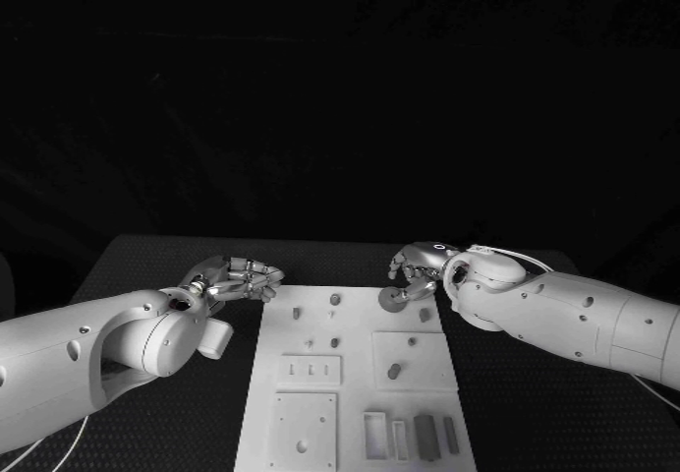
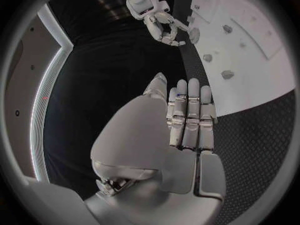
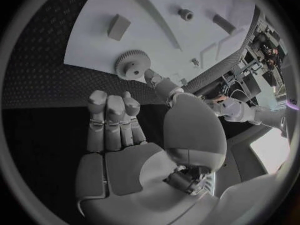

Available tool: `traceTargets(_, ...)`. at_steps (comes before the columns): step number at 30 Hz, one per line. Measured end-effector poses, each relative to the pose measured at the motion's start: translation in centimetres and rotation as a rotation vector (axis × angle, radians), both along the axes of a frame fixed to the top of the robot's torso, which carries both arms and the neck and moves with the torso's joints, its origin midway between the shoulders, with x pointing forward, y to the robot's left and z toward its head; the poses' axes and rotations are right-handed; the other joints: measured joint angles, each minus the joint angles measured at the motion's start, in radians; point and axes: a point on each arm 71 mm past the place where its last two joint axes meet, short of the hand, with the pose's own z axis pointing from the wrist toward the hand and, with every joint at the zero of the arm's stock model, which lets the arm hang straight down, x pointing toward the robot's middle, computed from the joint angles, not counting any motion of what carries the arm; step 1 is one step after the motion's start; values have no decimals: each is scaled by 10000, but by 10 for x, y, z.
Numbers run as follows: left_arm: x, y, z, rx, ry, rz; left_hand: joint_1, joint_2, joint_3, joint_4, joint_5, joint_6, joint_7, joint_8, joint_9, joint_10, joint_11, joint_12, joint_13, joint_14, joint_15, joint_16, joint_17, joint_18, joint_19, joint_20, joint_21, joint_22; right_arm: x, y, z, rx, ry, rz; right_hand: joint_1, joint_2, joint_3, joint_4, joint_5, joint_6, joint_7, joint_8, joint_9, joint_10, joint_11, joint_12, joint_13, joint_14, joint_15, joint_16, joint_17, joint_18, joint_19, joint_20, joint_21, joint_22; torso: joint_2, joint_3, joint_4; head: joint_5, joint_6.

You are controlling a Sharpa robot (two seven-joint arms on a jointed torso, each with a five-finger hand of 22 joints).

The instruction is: Assemble the parts on the task board

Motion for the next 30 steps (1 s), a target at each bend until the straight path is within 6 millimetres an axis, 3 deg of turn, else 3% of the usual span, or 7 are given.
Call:
traceTargets(9, 0, 0, 0, 5, -1, 9, 0, 0, 0, 0, 0, 0, 0, 0, 9, 0, 0, 0, 8, 0, 0, 0, 10, 0, 0, 0, 0, -1, 0, 5, -16, -138, 345, 110, 0, 0, 0, 0, 117, 42, -71, 0, 26, -52, 20, 138, -2, -14, 12, 55, 13, -44, -45, -30, 86, -1, -2, -11, 29, 6, -72)
traceTargets(17, 1, 1, 0, 17, 5, 34, 0, 0, 0, 0, 0, 0, 0, 0, 8, 0, 0, 0, 7, 0, 0, 0, 9, 0, 0, 0, 0, 5, 1, 4, -17, -219, 308, 128, 107, 106, 146, 51, -58, 188, -215, 120, 74, -72, 3, 241, -97, -15, 14, 56, 12, -118, -52, -97, 148, -2, -3, -12, 34, 46, -125)
traceTargets(22, 1, 1, 0, 22, 14, 32, 0, 0, 5, 0, 0, 0, 0, -3, 12, 0, 0, 0, 7, 0, 0, -4, 11, 0, -2, -2, 0, 7, 0, 5, -18, -248, 287, 212, 108, 107, 158, 40, -77, 192, -220, 129, 87, -75, 2, 241, -98, -16, 15, 56, 11, -125, -53, -98, 149, -2, -6, -8, 19, 81, -146)
traceTargets(24, 1, 1, 0, 24, 17, 31, 0, 0, 84, -1, 0, 0, 0, -60, 34, 0, 0, 0, 18, 0, 0, -50, 35, 0, -26, -26, 0, 6, 0, 6, -18, -259, 274, 236, 325, 229, 418, 12, -77, 242, -270, 219, 91, -77, 0, 241, -138, 3, -38, 56, 11, -126, -53, -98, 200, -2, -8, -6, 13, 95, -154)
traceTargets(28, 1, 2, 0, 32, 20, 45, 0, 0, 84, -1, 0, 26, 26, -61, 34, 0, 0, 0, 18, 0, 0, -50, 35, -3, -40, -39, 0, 6, 0, 5, -19, -283, 257, 264, 557, 291, 910, 38, -234, 285, -313, 255, 125, -77, 0, 289, -234, 3, -105, 56, -4, -127, -53, -97, 204, -3, -9, -7, 12, 100, -158)
traceTargets(30, 1, 2, -1, 34, 21, 49, 0, 0, 84, -1, 0, 36, 37, -61, 34, 0, 0, -37, 18, -1, -1, -50, 35, -4, -40, -39, 0, 5, 1, 5, -19, -291, 253, 275, 691, 251, 1204, 34, -80, 289, -317, 255, 114, -78, 0, 289, -275, 3, -106, 56, -15, -126, -53, -97, 204, -3, -10, -7, 14, 86, -158)
